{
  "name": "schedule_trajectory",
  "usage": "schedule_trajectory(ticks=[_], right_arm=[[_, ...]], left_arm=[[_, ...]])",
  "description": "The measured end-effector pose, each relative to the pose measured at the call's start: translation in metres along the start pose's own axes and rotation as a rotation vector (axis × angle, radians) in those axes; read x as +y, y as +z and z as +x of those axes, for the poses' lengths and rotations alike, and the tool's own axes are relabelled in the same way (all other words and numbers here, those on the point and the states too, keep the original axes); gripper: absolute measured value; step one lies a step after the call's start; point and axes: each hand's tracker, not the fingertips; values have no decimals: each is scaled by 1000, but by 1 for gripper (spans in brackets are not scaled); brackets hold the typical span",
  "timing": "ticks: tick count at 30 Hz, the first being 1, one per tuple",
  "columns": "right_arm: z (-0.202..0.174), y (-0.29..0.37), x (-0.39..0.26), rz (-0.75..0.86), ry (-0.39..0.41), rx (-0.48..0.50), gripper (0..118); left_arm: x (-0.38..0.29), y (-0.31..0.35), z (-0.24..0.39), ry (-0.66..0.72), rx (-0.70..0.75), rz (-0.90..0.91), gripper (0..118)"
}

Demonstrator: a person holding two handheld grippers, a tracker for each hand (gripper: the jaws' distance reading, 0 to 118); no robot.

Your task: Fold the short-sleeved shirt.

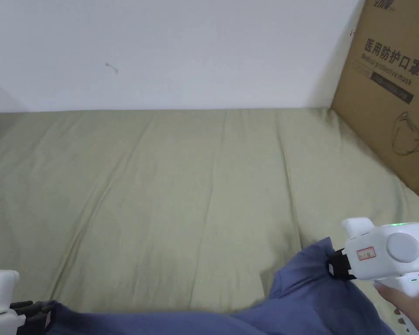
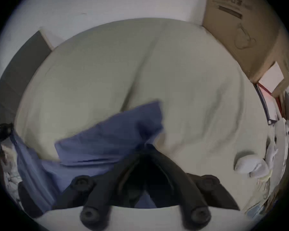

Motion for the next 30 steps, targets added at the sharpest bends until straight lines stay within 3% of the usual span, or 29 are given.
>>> schedule_trajectory(ticks=[4,9,13,16,23,30], right_arm=[[6,39,-3,108,2,-76,0],[36,83,-3,270,-194,-80,0],[34,120,-14,364,-220,-139,0],[42,140,-24,394,-257,-117,0],[29,194,-104,357,-237,-66,0],[21,193,-220,-8,-200,-47,0]], left_arm=[[2,-1,-4,70,-9,27,3],[12,6,-4,139,-18,97,3],[23,22,4,124,-36,192,3],[26,38,9,123,-61,217,3],[-10,69,16,68,-40,113,3],[-92,80,15,121,-60,-97,3]])
